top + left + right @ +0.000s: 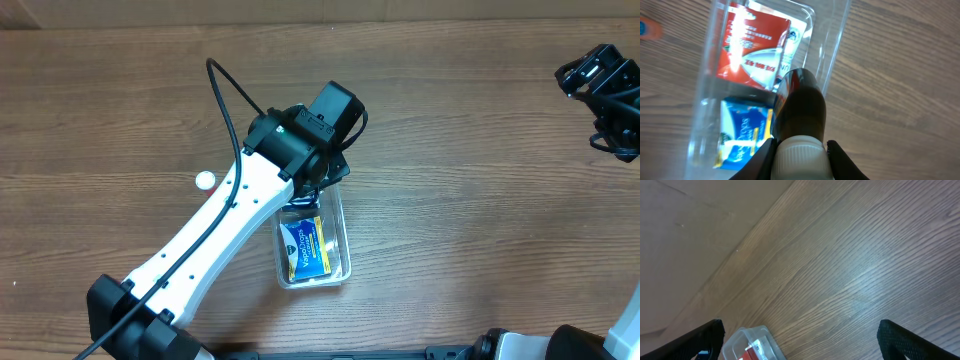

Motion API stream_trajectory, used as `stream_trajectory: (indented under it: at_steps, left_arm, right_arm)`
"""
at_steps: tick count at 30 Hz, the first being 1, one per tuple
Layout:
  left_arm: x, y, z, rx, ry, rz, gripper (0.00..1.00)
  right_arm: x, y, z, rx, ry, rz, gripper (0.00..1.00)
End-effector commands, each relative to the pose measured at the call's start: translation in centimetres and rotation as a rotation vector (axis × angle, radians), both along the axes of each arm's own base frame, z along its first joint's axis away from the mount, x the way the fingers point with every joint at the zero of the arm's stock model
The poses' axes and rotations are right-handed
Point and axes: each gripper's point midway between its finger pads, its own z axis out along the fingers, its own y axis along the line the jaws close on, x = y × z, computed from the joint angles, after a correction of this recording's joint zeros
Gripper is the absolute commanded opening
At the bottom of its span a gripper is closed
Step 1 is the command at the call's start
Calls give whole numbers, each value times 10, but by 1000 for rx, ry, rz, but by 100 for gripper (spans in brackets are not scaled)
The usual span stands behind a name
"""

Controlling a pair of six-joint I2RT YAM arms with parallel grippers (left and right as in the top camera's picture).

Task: Pack container
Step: 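Carry the brown bottle right and drop it into the container, then move the left gripper to the orange tube and grasp it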

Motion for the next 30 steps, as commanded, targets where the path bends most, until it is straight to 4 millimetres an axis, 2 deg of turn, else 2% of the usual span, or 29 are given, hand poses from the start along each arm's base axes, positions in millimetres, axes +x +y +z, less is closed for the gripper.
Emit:
stream_trajectory:
  at_steps: [1,4,6,11,14,15,17,19,20,23,24,26,28,29,30]
  left_arm:
    - [0,-7,-14,-60,13,53,20]
    - [-3,-8,-38,-74,37,82,21]
    - [-2,-9,-47,-82,33,89,22]
    - [-1,-8,-63,-78,27,91,29]
    - [1,-9,-63,-76,18,70,36]
    - [3,-12,-61,-82,6,46,39]
    - [9,-17,-50,-103,-17,2,54]
    - [18,-26,-29,-163,-39,-54,88]
    - [25,-28,-7,-214,-48,-82,89]
    - [37,-21,36,-270,-79,-116,85]
    - [41,-13,55,-271,-103,-136,84]
    - [44,21,94,-193,-157,-168,86]
    - [42,67,109,-44,-168,-134,95]
    - [39,97,112,50,-155,-100,100]
    - [35,120,110,119,-126,-80,100]
  right_arm:
    - [-2,1,5,-2,-18,5,100]
    - [-2,1,5,-2,-18,5,100]
    - [-2,1,5,-2,-18,5,100]
    - [-2,1,5,-2,-18,5,100]
    - [-2,1,5,-2,-18,5,100]
    - [-2,1,5,-2,-18,5,100]
    - [-2,1,5,-2,-18,5,100]
    - [-2,1,5,-2,-18,5,100]
    - [-2,1,5,-2,-18,5,100]
    - [-2,1,5,-2,-18,5,100]
    - [-2,1,5,-2,-18,5,100]
    - [-2,1,5,-1,-18,5,100]
    - [-2,1,5,-2,-18,5,100]
    - [-2,1,5,-2,-18,5,100]
    - [-2,1,5,-2,-18,5,100]
